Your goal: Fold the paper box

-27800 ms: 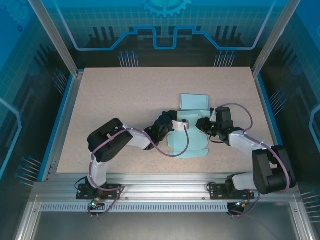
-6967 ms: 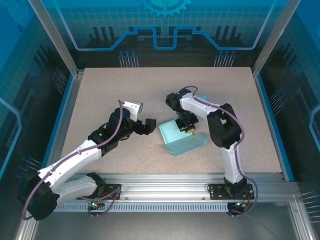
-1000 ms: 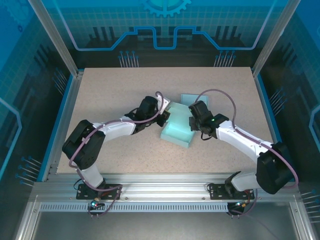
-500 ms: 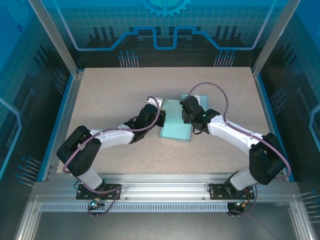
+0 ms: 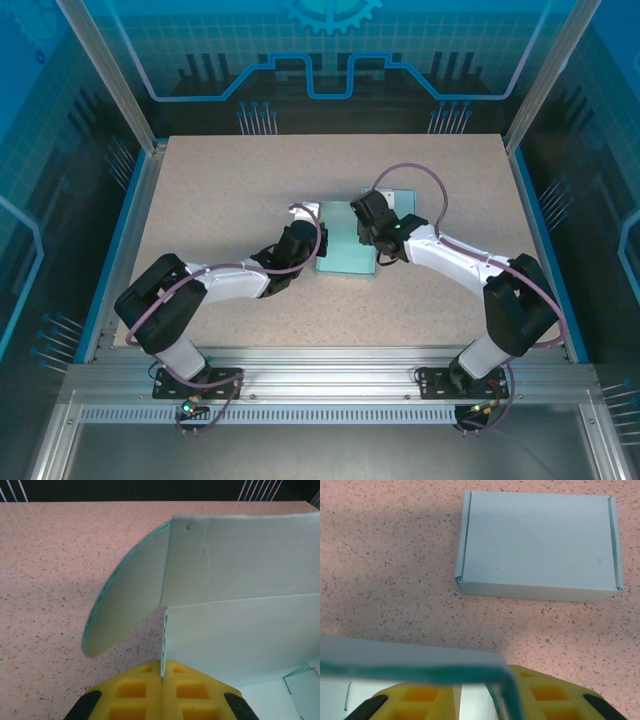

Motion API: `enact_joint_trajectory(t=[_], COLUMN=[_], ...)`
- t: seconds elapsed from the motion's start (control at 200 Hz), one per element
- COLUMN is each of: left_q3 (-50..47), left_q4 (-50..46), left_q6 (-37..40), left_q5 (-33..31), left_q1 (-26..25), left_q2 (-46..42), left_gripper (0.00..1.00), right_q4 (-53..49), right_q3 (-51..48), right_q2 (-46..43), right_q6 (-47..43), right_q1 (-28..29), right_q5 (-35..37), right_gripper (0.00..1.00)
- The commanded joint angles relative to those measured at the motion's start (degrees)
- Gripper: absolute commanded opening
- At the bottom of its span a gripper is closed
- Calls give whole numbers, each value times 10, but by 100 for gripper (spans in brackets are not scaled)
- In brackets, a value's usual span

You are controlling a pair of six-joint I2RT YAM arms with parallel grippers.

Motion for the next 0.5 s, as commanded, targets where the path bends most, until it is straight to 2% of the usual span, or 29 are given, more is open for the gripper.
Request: enact_joint_trajectory(t=[0.0,0.175,0.3,0.495], left_q3=[-4,-4,-5,-2], left_q4=[33,33,40,60], left_q6=[10,10,-3,-20], left_q5=[-37,-38,-36,-50], left_q1=[-6,-7,-11,-30], left_q2=[-18,-17,-9,18], left_gripper=[0,0,0,0], right_q4=[-15,-20,-8,41], right_q3=[23,25,19,3], right_q2=[8,11,15,19], right_q6=[22,31,45,80], right_q1=[13,13,14,19], right_q5=[13,16,3,-20], right_gripper=[31,28,20,20])
